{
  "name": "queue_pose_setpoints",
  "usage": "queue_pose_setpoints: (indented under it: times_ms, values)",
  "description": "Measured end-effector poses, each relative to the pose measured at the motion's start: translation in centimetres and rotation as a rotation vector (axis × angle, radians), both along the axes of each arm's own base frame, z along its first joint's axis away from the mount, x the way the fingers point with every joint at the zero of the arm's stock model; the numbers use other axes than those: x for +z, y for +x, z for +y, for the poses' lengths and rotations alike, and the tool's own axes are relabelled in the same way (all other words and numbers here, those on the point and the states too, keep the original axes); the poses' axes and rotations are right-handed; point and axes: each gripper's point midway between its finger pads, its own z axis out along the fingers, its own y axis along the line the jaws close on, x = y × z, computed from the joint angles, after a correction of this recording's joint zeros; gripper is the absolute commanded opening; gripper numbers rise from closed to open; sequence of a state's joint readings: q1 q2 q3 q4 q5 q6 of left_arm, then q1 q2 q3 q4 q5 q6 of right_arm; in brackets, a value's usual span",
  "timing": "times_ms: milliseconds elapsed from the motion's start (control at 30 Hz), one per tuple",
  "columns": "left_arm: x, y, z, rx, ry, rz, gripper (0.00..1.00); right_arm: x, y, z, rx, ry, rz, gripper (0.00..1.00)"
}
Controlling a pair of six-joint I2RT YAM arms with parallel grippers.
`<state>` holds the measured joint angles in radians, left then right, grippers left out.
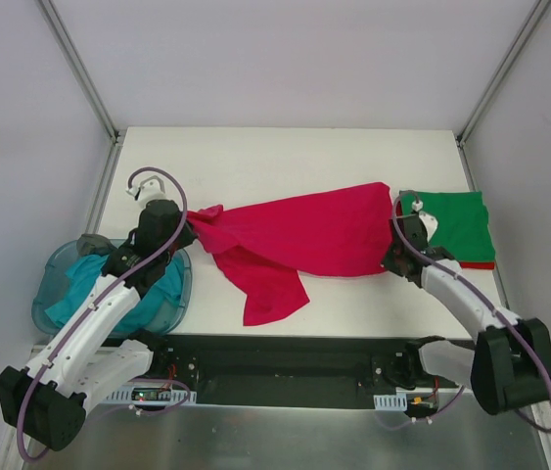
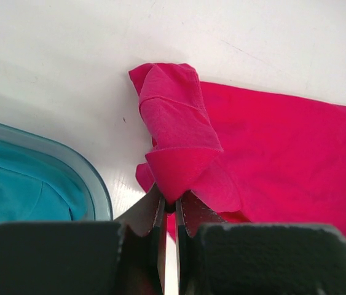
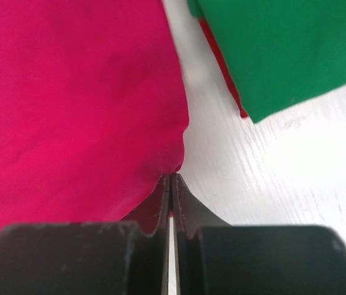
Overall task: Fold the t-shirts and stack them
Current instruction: Flatten out the tshirt
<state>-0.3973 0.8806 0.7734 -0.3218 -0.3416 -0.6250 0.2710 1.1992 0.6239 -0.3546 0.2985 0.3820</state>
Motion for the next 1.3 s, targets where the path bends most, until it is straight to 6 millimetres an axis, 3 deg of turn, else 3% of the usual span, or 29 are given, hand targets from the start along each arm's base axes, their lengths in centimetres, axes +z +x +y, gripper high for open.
queue_pose_setpoints:
  times_ms: [133, 200, 300, 433, 500, 567, 700, 867, 967, 1100, 1200, 1300]
  values:
    - [1.4, 0.2, 0.0, -0.015, 0.012, -0.023, 0.0, 5.6, 1.8, 0.4, 0.059, 0.022, -0.203, 0.0]
    - [2.9, 0.4, -0.3, -0.035, 0.006, -0.051, 0.0, 10.1, 2.6, 0.6, 0.082, 0.037, -0.34, 0.0]
    - [6.8, 0.6, -0.7, -0.063, -0.014, -0.134, 0.0, 17.0, 3.2, 0.6, 0.102, 0.049, -0.519, 0.0]
    - [13.9, -0.2, -0.8, -0.097, -0.062, -0.296, 0.0, 26.0, 2.1, -0.2, 0.109, 0.045, -0.72, 0.0]
    - [17.9, -1.3, -0.7, -0.118, -0.094, -0.389, 0.0, 31.1, 0.6, -0.9, 0.101, 0.046, -0.833, 0.0]
    - [21.7, -2.8, -0.6, -0.147, -0.123, -0.482, 0.0, 34.8, -1.1, -1.5, 0.096, 0.049, -0.912, 0.0]
    - [28.8, -6.4, -0.6, -0.232, -0.173, -0.656, 0.0, 42.1, -5.3, -2.8, 0.092, 0.053, -1.063, 0.0]
    - [36.1, -11.1, -0.2, -0.315, -0.207, -0.833, 0.0, 49.8, -11.4, -4.6, 0.095, 0.048, -1.225, 0.0]
    - [40.4, -14.7, -0.1, -0.387, -0.23, -0.941, 0.0, 53.6, -15.5, -5.4, 0.108, 0.06, -1.33, 0.0]
    - [45.4, -19.2, -0.1, -0.488, -0.254, -1.075, 0.0, 56.5, -20.1, -6.2, 0.131, 0.079, -1.439, 0.0]
    - [48.4, -21.7, -0.2, -0.547, -0.262, -1.162, 0.0, 57.0, -21.4, -6.2, 0.146, 0.082, -1.461, 0.0]
    - [49.0, -22.1, -0.4, -0.567, -0.258, -1.181, 0.0, 56.5, -21.2, -6.3, 0.149, 0.069, -1.443, 0.0]
